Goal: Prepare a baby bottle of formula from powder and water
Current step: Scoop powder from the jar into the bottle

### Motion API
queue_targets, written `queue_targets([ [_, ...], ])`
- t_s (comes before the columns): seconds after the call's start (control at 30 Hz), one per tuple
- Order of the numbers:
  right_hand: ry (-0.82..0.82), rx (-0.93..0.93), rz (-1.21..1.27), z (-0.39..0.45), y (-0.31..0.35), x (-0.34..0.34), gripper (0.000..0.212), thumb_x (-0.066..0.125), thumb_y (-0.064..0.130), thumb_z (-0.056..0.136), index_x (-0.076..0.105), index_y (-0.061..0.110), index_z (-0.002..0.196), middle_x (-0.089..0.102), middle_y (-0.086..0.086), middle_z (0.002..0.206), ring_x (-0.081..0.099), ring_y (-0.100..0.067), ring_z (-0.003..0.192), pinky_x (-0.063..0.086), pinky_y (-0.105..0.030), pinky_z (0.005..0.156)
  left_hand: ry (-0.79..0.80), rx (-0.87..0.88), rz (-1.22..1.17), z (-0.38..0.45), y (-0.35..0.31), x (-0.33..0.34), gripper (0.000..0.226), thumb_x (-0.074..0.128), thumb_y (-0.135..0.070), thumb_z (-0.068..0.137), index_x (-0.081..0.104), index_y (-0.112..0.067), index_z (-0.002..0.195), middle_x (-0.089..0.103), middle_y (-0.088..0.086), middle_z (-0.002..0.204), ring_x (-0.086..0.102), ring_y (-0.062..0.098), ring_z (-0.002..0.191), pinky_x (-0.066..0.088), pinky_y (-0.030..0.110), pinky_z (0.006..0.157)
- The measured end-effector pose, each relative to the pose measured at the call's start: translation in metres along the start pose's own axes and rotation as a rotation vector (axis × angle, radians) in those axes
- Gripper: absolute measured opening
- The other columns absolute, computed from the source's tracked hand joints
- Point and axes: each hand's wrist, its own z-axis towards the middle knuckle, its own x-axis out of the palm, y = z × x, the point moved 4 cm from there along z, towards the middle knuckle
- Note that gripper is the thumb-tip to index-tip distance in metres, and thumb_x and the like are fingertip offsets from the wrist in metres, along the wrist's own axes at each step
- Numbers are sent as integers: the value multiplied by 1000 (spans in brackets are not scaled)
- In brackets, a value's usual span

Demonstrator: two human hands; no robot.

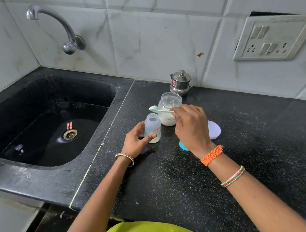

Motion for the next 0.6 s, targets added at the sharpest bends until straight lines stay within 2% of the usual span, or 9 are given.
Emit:
queue_targets([
  [0.1, 54, -55, -51, -2, 0, 4, 20, 63, -3, 74, 71, 11, 86, 66, -4, 72, 59, -27, 66, 44, -38, 68, -2, 1, 5, -1, -1, 0, 54, 75, -24, 76, 51, -27, 125, 62, -9, 118, 58, 3, 108, 45, 15, 93],
  [0.3, 104, -18, -32, -4, -2, 6, 23, 61, -2, 77, 71, 12, 91, 68, -3, 76, 60, -26, 70, 43, -38, 71, 3, 0, 9, -1, 0, -1, 57, 75, -26, 76, 51, -26, 127, 62, -5, 121, 59, 5, 110, 46, 19, 95],
  [0.37, 105, 78, 63, -3, -7, 7, 22, 58, -1, 82, 71, 10, 95, 69, -5, 82, 61, -26, 76, 45, -38, 72, 6, 2, 8, -1, -1, 0, 56, 75, -25, 76, 51, -25, 127, 62, -5, 121, 59, 6, 110, 47, 21, 96],
  [0.47, 58, 327, 333, 1, -21, 7, 24, 53, 2, 89, 71, 10, 103, 72, -7, 95, 65, -23, 86, 52, -35, 74, 7, -4, 0, 0, -1, -2, 55, 76, -22, 76, 52, -25, 125, 62, -6, 119, 59, 4, 108, 48, 29, 99],
  [0.57, 15, 565, 538, 10, -43, 9, 22, 53, 3, 91, 69, 13, 103, 70, -3, 85, 65, -11, 78, 47, -12, 64, 62, -7, 4, 3, 1, -3, 65, 78, -21, 74, 44, -30, 128, 57, -6, 126, 56, 7, 114, 47, 33, 101],
  [0.6, -20, 611, 560, 12, -50, 8, 20, 54, 3, 91, 68, 12, 101, 68, 0, 79, 63, -4, 72, 45, -9, 60, 91, -8, -8, 4, 1, -3, 74, 79, -23, 71, 39, -30, 133, 53, -5, 131, 53, 9, 117, 47, 30, 100],
])
